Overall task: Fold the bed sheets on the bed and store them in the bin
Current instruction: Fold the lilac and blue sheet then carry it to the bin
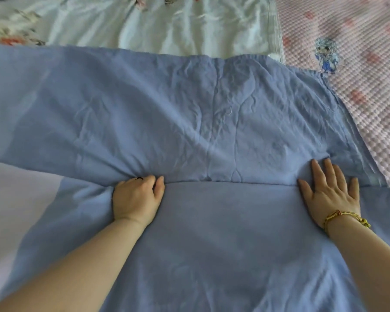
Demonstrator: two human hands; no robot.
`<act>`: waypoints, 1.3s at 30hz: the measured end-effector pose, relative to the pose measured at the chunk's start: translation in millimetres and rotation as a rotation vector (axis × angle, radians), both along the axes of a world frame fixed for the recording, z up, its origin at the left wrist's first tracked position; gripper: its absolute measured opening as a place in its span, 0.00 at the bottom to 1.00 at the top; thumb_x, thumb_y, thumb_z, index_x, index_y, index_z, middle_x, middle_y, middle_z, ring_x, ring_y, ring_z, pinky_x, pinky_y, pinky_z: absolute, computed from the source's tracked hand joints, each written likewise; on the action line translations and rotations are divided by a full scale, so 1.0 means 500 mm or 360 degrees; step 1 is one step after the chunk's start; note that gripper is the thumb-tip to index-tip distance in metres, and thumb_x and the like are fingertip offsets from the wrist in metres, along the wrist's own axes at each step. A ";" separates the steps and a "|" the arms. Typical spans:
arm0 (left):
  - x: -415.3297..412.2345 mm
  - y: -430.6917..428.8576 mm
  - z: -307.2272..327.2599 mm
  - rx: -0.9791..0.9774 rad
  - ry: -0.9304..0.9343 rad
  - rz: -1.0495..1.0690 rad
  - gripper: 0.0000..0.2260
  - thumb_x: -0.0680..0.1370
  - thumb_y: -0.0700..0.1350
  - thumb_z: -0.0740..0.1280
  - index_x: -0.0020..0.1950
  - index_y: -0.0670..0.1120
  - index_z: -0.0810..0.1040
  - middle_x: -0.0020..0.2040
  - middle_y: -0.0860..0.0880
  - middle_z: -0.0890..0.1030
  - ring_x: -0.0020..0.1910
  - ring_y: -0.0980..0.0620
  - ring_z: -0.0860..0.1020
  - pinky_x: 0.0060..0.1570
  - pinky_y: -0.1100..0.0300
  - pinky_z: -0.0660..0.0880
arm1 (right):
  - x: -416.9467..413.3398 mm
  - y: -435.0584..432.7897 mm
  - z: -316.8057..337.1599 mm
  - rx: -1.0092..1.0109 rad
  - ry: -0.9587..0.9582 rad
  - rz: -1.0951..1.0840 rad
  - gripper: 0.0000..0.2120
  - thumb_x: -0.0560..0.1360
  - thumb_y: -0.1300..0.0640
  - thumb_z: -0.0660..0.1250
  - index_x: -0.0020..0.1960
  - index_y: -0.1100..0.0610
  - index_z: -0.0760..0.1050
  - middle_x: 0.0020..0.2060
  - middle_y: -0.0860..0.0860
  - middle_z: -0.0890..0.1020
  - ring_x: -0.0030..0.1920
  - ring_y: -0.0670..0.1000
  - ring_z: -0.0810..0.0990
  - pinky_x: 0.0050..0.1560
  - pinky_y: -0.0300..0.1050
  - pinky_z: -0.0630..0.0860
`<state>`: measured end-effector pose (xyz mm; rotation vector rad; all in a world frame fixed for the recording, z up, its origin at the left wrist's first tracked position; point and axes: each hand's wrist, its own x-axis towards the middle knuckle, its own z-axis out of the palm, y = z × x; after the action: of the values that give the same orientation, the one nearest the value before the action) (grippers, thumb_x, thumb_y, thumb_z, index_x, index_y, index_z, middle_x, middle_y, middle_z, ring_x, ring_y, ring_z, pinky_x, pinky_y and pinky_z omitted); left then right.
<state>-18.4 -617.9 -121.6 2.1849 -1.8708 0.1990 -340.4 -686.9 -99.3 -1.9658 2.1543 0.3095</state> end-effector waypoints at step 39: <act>-0.040 0.478 0.076 0.0377 0.0263 -0.0524 0.28 0.80 0.61 0.39 0.64 0.44 0.67 0.61 0.38 0.76 0.62 0.45 0.66 0.60 0.51 0.57 | -0.116 0.611 0.109 -0.0223 -0.0288 -0.0934 0.38 0.68 0.36 0.51 0.70 0.59 0.66 0.73 0.57 0.61 0.73 0.56 0.56 0.71 0.51 0.45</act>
<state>-38.3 -379.0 -83.5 1.9175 -2.2101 -0.2703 -398.6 -381.6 -45.0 -1.2639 2.5447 -0.1149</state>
